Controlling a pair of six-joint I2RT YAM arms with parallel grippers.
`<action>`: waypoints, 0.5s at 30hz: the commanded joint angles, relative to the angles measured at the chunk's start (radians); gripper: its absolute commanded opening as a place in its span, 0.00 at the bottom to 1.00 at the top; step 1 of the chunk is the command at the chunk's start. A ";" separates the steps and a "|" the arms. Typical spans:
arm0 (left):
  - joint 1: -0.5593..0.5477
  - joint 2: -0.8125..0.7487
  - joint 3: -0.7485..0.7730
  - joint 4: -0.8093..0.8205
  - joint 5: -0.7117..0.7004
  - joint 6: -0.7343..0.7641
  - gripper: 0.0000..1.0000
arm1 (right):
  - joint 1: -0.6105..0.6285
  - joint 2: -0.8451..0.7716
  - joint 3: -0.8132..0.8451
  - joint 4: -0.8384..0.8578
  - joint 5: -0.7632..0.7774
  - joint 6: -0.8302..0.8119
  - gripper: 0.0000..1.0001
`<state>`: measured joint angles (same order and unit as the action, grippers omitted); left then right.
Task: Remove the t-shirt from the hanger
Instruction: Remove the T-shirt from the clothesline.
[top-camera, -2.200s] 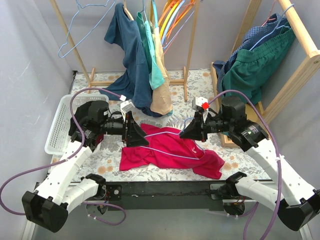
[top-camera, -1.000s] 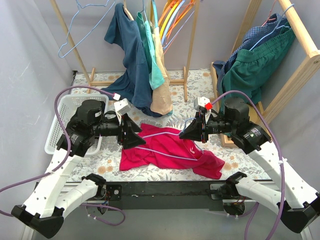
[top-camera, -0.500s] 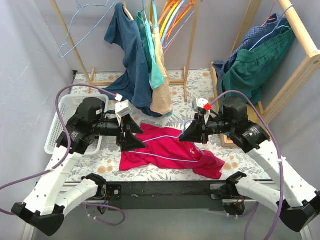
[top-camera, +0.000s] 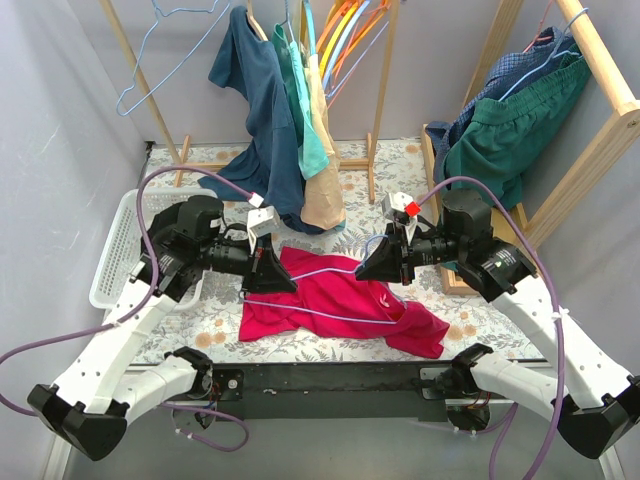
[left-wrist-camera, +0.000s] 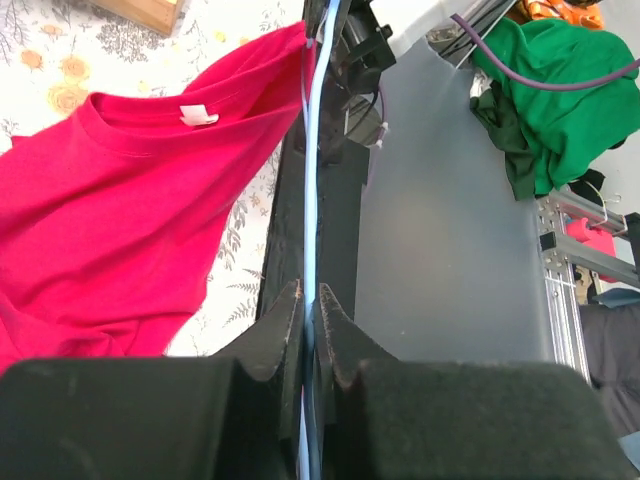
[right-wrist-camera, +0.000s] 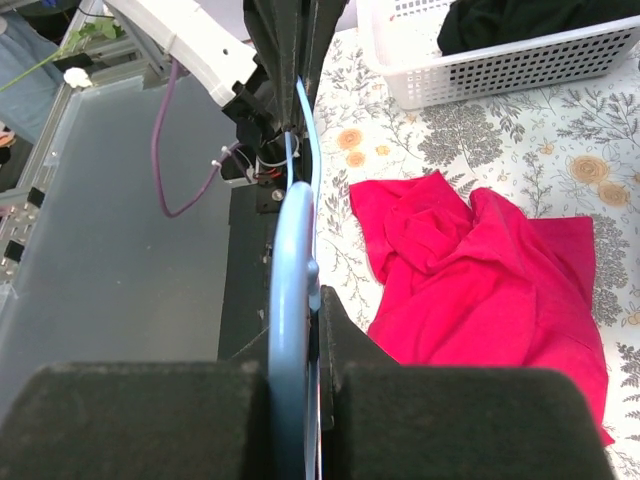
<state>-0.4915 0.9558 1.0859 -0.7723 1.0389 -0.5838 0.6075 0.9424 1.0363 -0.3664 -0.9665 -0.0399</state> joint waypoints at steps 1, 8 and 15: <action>-0.015 -0.029 0.009 0.010 -0.062 0.009 0.00 | 0.009 -0.011 0.039 0.047 -0.012 0.018 0.01; -0.016 -0.169 0.086 -0.011 -0.269 -0.028 0.00 | 0.012 -0.034 0.018 0.058 0.116 0.028 0.65; -0.016 -0.282 0.212 -0.116 -0.493 -0.044 0.00 | 0.011 -0.088 -0.001 0.066 0.346 0.023 0.90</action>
<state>-0.5114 0.7357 1.2064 -0.8318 0.6910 -0.6144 0.6167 0.8925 1.0340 -0.3412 -0.7685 -0.0181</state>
